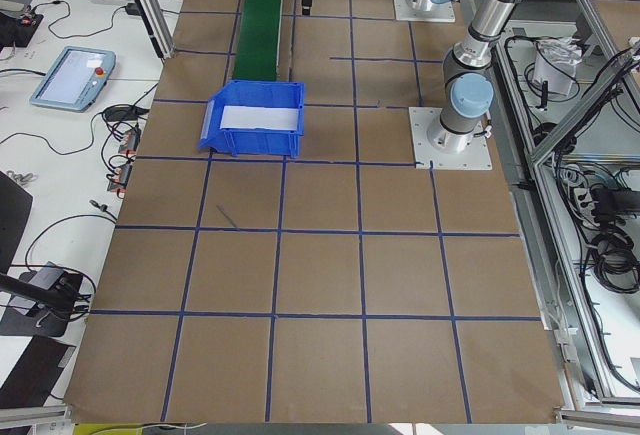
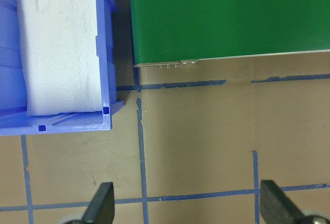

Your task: Transport two buttons from left to right

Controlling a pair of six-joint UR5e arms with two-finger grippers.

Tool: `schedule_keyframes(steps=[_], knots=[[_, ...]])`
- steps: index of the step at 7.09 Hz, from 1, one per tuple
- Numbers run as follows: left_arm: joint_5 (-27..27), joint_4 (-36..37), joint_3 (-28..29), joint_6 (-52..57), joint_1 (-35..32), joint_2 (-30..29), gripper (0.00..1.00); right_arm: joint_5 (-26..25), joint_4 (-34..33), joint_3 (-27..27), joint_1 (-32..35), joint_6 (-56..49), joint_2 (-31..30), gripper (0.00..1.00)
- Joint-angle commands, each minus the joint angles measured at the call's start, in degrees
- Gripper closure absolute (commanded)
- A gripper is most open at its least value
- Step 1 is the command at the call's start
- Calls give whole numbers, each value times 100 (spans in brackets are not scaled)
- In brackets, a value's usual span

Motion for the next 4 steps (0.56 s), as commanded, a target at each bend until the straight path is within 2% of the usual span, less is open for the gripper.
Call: schedule_keyframes(steps=[1, 4], knots=[[-6, -19, -3, -2, 21, 7, 0, -3, -64, 37, -286, 80, -11, 0], [-7, -19, -3, 16, 65, 7, 0, -12, -108, 108, -392, 167, -2, 0]])
